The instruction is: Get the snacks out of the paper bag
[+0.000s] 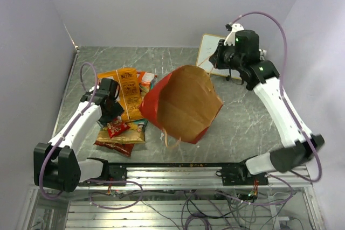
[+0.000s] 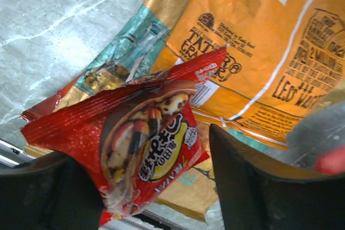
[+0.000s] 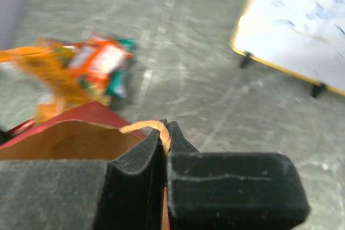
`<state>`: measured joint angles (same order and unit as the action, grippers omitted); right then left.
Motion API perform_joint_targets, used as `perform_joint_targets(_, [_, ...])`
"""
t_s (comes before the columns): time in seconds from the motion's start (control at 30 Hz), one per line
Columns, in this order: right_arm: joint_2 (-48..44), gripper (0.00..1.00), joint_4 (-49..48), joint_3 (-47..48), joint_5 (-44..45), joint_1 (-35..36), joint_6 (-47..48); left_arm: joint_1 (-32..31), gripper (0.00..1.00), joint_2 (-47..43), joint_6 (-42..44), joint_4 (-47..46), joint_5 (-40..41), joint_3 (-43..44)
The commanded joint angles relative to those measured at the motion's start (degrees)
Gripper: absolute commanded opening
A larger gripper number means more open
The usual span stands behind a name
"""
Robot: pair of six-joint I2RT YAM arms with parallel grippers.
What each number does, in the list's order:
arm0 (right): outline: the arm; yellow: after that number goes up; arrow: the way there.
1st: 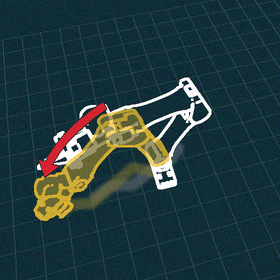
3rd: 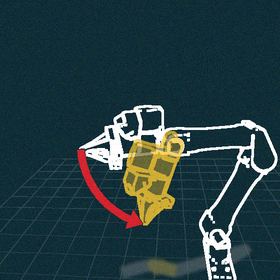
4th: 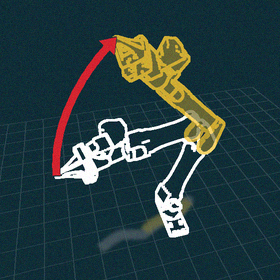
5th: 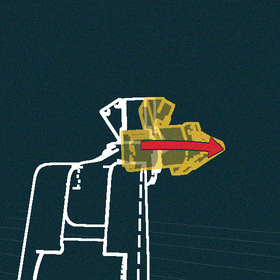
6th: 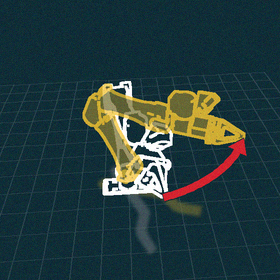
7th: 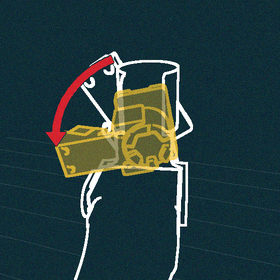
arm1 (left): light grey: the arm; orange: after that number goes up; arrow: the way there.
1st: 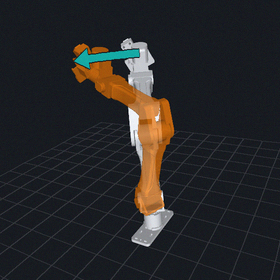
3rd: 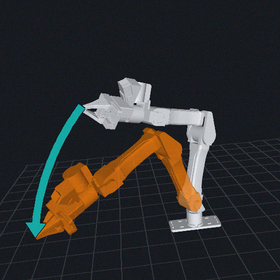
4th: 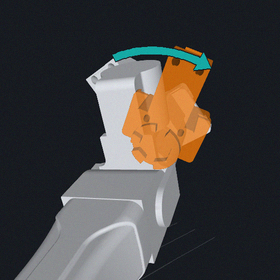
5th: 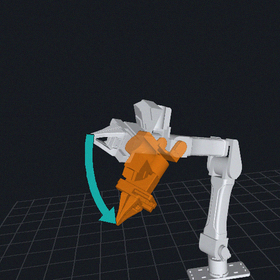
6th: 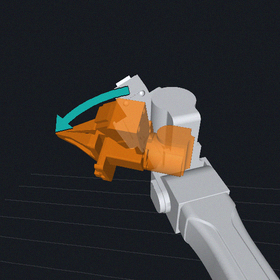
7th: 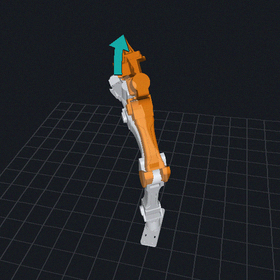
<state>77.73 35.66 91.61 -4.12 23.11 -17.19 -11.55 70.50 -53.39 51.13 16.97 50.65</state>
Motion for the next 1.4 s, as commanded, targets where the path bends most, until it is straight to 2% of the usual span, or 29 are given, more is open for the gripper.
perform_joint_targets(0.0, [6.35,0.00,7.58,2.84,6.00,-8.70,-2.67,0.30,0.83,-2.47,1.94,0.22,-2.40,4.00])
perform_joint_targets(0.1, [5.18,0.00,6.98,-0.30,4.00,-14.24,-1.34,0.30,0.99,-3.76,3.98,1.22,-2.22,6.47])
perform_joint_targets(0.37, [0.76,0.00,7.51,-6.27,10.06,-16.12,1.74,0.30,0.99,-4.57,8.04,2.39,-2.72,11.75])
perform_joint_targets(0.7, [-0.63,0.01,6.41,-6.08,4.58,-16.17,4.63,0.30,0.99,-1.14,10.48,3.46,-5.16,19.37])
perform_joint_targets(0.93, [-2.06,0.16,7.12,-4.63,2.06,-16.22,4.33,0.30,0.98,-1.06,8.88,5.46,-5.34,21.68])
perform_joint_targets(1.37, [-4.70,0.56,8.15,-0.44,-2.81,-16.17,5.94,0.30,1.00,-2.14,5.23,11.91,1.70,27.14])
